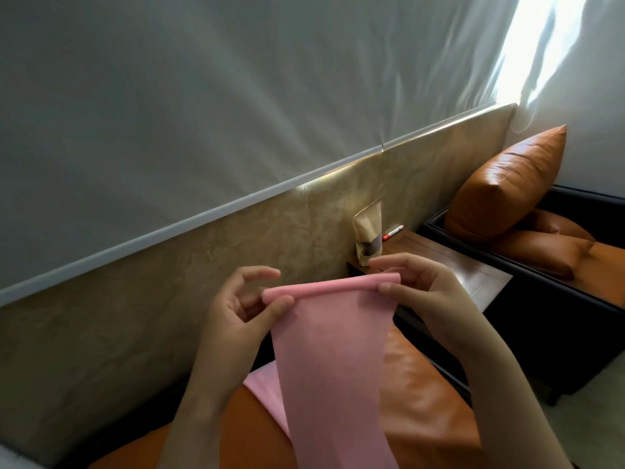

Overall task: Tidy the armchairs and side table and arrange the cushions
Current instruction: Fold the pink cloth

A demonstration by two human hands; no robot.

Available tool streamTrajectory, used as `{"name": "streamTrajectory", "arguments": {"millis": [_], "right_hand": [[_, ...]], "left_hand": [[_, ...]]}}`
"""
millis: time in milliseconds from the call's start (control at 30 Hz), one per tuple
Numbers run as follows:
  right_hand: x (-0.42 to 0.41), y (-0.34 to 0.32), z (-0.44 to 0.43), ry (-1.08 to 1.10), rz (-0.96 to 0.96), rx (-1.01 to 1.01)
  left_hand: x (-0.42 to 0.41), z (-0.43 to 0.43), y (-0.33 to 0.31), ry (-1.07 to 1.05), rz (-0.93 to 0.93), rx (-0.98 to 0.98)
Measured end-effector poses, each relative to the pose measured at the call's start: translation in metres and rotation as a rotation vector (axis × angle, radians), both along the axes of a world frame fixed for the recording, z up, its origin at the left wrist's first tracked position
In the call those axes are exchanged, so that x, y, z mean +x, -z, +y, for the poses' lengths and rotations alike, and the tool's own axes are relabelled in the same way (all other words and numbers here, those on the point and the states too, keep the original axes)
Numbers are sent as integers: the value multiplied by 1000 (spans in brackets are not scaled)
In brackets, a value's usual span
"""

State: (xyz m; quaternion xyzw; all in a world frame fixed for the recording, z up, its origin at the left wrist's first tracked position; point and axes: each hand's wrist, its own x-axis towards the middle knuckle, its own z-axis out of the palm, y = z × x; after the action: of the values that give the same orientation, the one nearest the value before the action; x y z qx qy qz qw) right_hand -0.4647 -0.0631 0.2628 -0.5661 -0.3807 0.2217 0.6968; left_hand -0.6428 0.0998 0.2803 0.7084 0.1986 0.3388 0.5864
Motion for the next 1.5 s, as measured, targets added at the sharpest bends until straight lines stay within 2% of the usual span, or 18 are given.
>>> {"name": "streamTrajectory", "arguments": {"millis": [267,600,767,967,1067,1500], "right_hand": [[-1,-2,1,4,-5,20],[-1,2,3,-18,71,110],[2,4,4,-66,132,123],[2,4,5,-43,85,49],[3,5,8,30,48,11],[7,9,8,48,-2,-10]], "left_hand": [[4,1,1,32,-29,67],[6,-3,0,118,-109,-152],[5,2,3,125,-126,-111],[3,7,8,158,-89,-121],[7,5,8,93,-25,-64],[13,5,13,70,20,30]]}}
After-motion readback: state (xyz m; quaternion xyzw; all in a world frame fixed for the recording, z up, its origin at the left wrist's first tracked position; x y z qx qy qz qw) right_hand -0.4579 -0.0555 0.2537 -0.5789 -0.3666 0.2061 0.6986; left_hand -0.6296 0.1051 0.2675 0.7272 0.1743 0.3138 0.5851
